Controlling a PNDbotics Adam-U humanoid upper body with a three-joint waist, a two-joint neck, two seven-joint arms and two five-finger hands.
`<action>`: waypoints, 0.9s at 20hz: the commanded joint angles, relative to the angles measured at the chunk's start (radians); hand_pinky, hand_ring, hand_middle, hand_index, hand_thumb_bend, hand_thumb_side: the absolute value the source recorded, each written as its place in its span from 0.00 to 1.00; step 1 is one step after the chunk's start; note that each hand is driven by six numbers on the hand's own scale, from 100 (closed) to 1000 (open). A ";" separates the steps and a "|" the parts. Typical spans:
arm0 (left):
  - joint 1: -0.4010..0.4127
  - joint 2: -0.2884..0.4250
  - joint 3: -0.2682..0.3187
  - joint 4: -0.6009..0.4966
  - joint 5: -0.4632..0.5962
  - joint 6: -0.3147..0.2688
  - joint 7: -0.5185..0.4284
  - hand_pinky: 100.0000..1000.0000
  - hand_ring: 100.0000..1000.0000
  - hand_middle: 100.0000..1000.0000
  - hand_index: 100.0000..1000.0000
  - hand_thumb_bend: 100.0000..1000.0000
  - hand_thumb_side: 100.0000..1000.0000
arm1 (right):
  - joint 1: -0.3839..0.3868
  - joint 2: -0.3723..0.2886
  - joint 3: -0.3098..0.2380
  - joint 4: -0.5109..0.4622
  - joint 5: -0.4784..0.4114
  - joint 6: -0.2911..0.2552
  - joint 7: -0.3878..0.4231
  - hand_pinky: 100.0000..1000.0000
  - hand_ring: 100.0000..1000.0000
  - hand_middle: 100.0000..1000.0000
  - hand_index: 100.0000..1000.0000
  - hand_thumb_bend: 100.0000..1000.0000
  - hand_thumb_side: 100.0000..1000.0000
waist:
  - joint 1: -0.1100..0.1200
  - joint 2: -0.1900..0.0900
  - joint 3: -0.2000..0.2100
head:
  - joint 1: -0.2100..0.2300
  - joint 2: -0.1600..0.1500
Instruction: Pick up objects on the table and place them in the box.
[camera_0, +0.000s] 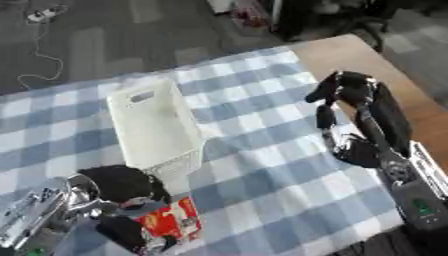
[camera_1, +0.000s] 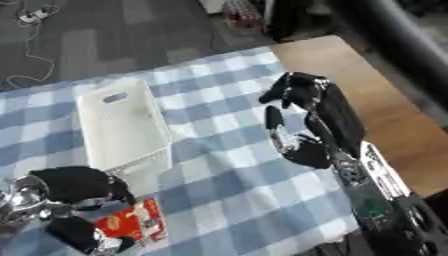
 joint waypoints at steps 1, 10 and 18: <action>-0.015 0.001 0.001 -0.013 -0.027 -0.038 -0.013 0.55 0.71 0.73 0.88 0.38 1.00 | -0.012 -0.022 -0.002 -0.016 -0.002 0.000 0.004 0.29 0.29 0.45 0.58 0.00 0.92 | 0.000 -0.009 -0.002 | 0.008 -0.003; -0.017 0.002 -0.007 -0.017 -0.091 -0.106 -0.013 0.61 0.72 0.73 0.87 0.44 1.00 | -0.012 -0.022 -0.002 -0.016 0.000 0.003 0.008 0.30 0.30 0.46 0.59 0.00 0.93 | 0.000 -0.009 -0.002 | 0.006 -0.003; -0.024 0.003 -0.019 -0.027 -0.129 -0.135 -0.013 0.63 0.74 0.74 0.87 0.45 1.00 | -0.014 -0.024 -0.002 -0.016 -0.002 0.005 0.019 0.31 0.31 0.47 0.60 0.00 0.93 | 0.002 -0.010 -0.005 | 0.003 -0.003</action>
